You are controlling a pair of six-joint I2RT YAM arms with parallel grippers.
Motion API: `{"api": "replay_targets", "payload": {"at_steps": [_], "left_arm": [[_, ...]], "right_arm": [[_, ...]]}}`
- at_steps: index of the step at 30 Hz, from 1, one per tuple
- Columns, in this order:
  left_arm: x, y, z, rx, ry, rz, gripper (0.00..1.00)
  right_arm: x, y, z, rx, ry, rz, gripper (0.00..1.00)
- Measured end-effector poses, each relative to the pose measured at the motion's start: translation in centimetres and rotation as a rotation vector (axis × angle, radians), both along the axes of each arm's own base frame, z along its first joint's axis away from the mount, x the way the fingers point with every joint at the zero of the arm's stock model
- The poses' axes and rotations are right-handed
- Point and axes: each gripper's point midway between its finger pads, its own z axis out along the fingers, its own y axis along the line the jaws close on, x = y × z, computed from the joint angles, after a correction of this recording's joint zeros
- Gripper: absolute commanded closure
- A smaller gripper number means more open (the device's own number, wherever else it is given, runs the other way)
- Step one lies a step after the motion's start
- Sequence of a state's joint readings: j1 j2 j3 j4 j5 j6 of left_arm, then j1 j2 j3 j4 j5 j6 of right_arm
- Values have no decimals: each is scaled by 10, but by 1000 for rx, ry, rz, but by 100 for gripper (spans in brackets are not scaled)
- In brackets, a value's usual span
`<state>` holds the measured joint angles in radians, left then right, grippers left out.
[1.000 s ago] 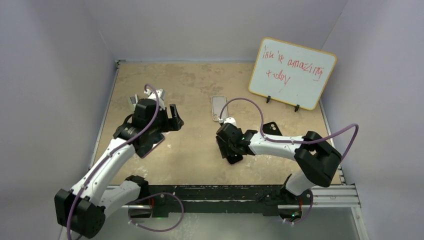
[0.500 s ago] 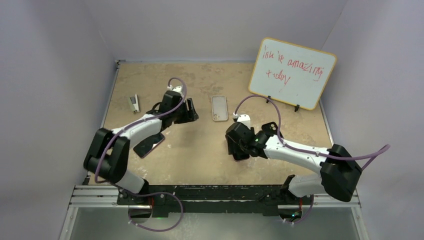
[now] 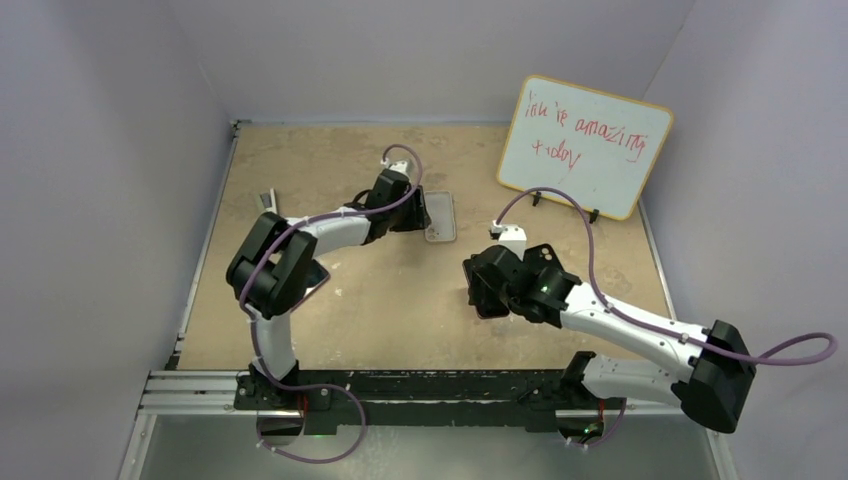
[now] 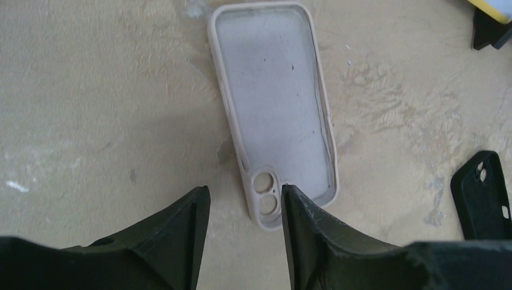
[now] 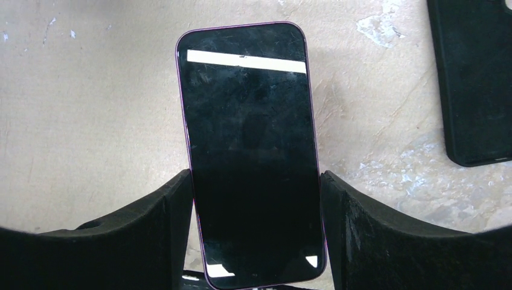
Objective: Put the phone into the phone case
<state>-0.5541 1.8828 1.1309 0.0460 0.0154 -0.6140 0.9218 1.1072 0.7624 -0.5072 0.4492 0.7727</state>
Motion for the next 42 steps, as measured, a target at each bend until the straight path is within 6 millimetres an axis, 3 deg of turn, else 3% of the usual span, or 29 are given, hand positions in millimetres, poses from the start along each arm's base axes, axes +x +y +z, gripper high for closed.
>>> {"api": "replay_targets", "payload": {"at_steps": [6,8,16,22,26,35,38,42], "left_arm": [[19,-11,-25,34,45,1,62],[20,-13,-24,34,44,-3,67],[11,-11,-30,87,76,-15,99],[2,-2,-27,137,102,-12,100],[-23,19,-19,180,140,6,100],[-92,54,35,150,83,40,100],[-114,61,32,145,89,58,100],[-148,66,13,147,138,75,100]], "right_arm": [[-3,-7,8,23,-16,-24,56],[-5,-9,8,35,-21,-28,57],[-8,-13,1,24,-13,-30,57],[-7,-9,3,42,-15,-26,59],[-7,-6,4,63,-13,-32,60],[-5,12,11,159,-11,-28,59],[-5,18,14,190,-10,-22,59],[-3,26,18,232,-15,-21,60]]}}
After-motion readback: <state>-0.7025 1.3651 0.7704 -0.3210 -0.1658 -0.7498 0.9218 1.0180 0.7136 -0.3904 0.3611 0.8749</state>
